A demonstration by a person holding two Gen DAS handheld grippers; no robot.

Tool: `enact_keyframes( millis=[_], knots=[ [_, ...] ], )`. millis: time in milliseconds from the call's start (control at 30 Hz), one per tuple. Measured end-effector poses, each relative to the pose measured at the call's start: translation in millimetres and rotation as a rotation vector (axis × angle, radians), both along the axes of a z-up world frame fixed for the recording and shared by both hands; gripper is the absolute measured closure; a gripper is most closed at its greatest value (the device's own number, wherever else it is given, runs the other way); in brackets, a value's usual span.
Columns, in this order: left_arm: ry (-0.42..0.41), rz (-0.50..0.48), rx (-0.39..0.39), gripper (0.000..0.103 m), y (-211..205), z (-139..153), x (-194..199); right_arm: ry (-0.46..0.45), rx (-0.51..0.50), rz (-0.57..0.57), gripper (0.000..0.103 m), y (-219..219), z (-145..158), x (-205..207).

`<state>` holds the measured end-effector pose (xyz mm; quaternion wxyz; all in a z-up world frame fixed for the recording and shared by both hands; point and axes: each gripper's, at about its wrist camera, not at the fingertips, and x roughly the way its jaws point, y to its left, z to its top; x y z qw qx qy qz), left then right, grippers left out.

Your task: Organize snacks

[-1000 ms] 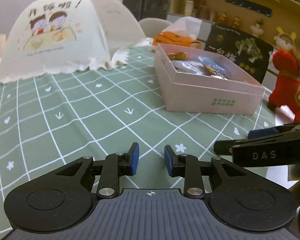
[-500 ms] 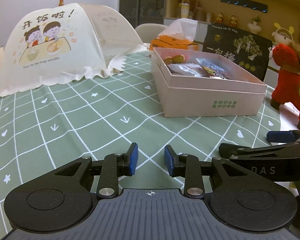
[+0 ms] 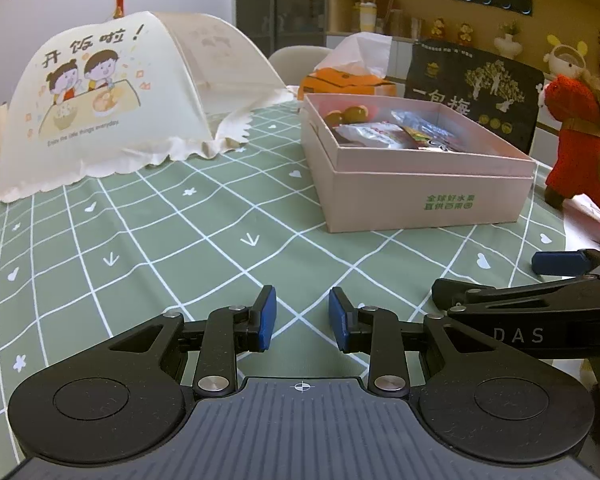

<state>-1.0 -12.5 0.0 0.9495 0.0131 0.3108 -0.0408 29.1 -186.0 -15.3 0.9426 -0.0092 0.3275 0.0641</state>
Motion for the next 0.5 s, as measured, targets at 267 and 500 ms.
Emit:
enact_keyframes(
  millis=[267,500],
  knots=[
    [0.000,0.000,-0.007,0.070,1.1,0.0,-0.1,0.000,0.000,0.000,0.000,0.0,0.0,0.0],
    [0.001,0.000,-0.008,0.070,1.2,0.1,-0.1,0.000,0.000,0.000,0.000,0.1,-0.1,-0.5]
  ],
)
